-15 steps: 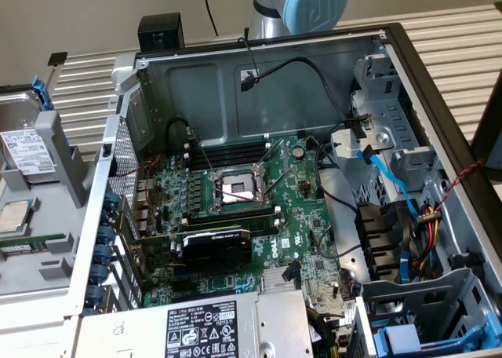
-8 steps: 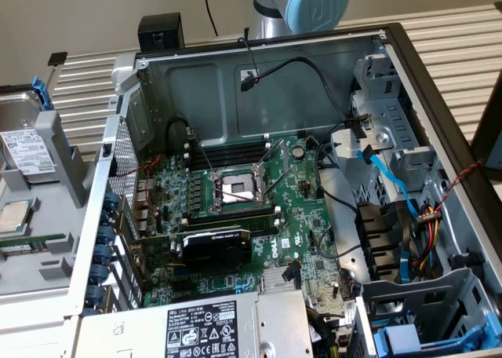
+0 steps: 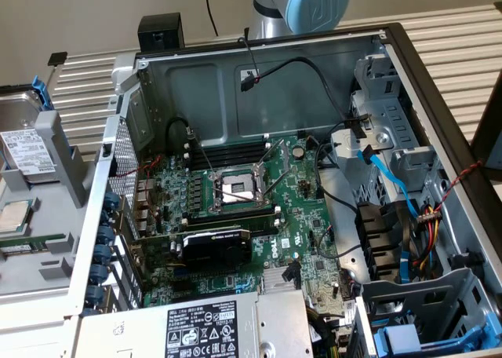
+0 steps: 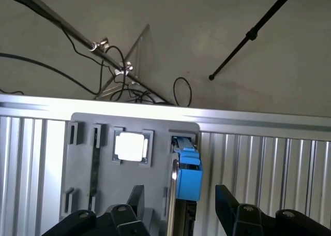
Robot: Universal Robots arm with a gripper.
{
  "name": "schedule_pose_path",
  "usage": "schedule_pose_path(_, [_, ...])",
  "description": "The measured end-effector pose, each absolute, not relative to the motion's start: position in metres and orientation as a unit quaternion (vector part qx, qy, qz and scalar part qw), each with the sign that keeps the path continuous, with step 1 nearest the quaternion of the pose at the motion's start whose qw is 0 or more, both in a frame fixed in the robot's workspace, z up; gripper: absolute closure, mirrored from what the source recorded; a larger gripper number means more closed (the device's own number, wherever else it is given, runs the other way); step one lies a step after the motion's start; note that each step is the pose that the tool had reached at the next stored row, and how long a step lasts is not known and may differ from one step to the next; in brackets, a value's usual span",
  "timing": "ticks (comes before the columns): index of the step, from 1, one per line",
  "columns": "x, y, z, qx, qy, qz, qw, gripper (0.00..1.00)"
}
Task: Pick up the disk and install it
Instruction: 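Pick up the disk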
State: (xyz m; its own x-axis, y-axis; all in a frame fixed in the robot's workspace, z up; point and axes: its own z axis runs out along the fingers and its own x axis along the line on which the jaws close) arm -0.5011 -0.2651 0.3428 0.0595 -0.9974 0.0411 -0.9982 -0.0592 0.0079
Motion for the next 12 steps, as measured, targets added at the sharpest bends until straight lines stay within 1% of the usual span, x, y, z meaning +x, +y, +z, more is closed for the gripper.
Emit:
schedule_pose_path(7, [-0.501,-0.265,0.330,0.728,-0.685,0.010,0.017,0.34])
schedule_pose_path(12, [-0.501,-0.265,0.324,0.730,-0.683,0.005,0.017,0.34])
